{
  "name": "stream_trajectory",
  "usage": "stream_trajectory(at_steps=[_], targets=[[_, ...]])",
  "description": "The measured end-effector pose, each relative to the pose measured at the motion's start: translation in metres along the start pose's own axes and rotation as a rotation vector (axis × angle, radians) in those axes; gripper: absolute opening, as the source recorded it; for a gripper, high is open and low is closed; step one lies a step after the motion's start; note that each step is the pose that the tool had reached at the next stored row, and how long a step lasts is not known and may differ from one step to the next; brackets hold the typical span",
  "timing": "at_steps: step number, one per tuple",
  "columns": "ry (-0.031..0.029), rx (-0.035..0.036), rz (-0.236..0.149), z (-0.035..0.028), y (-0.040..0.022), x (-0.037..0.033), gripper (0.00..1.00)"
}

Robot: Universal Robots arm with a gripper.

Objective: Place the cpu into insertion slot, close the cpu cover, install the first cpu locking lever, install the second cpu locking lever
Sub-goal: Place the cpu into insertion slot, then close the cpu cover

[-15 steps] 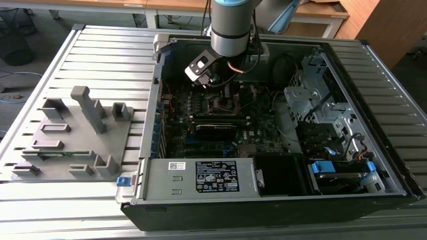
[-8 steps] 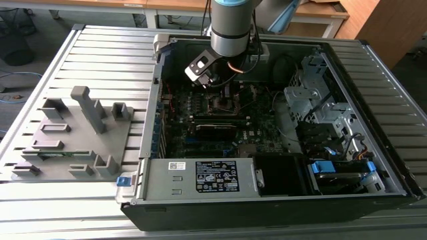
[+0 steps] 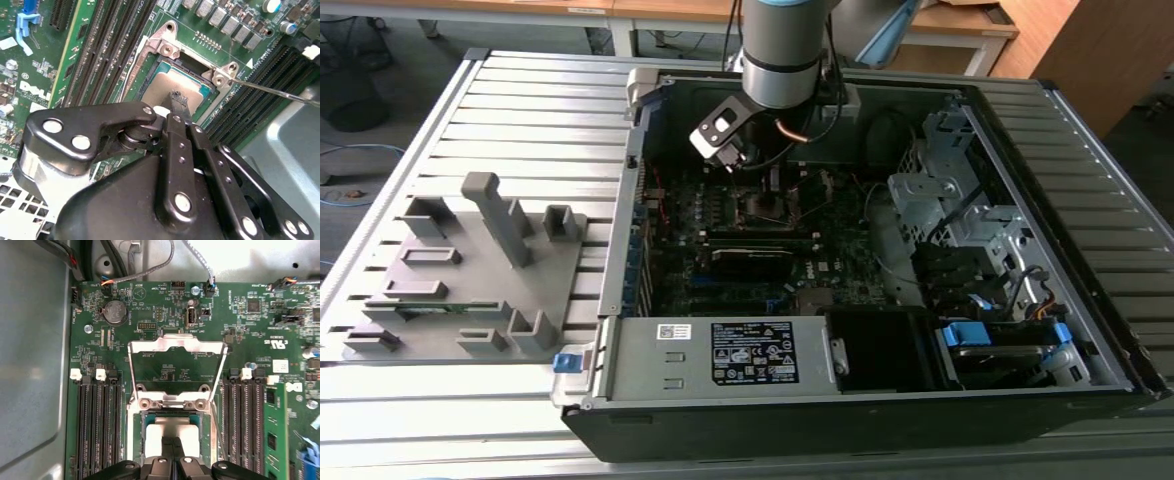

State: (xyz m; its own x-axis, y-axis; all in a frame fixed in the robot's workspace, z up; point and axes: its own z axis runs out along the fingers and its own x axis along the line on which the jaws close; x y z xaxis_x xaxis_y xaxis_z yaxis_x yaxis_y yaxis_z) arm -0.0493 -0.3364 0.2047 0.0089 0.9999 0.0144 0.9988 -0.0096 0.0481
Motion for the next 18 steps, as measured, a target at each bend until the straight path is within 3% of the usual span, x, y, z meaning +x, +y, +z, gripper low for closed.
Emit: stream_trajectory(at_steps=[8, 18], targets=[[-0.0002, 0.0002, 0.0, -0.0174, 0.0008, 0.0002, 0.11], [-0.0002, 0.0001, 0.0, -0.0209, 0.001, 0.0003, 0.11]])
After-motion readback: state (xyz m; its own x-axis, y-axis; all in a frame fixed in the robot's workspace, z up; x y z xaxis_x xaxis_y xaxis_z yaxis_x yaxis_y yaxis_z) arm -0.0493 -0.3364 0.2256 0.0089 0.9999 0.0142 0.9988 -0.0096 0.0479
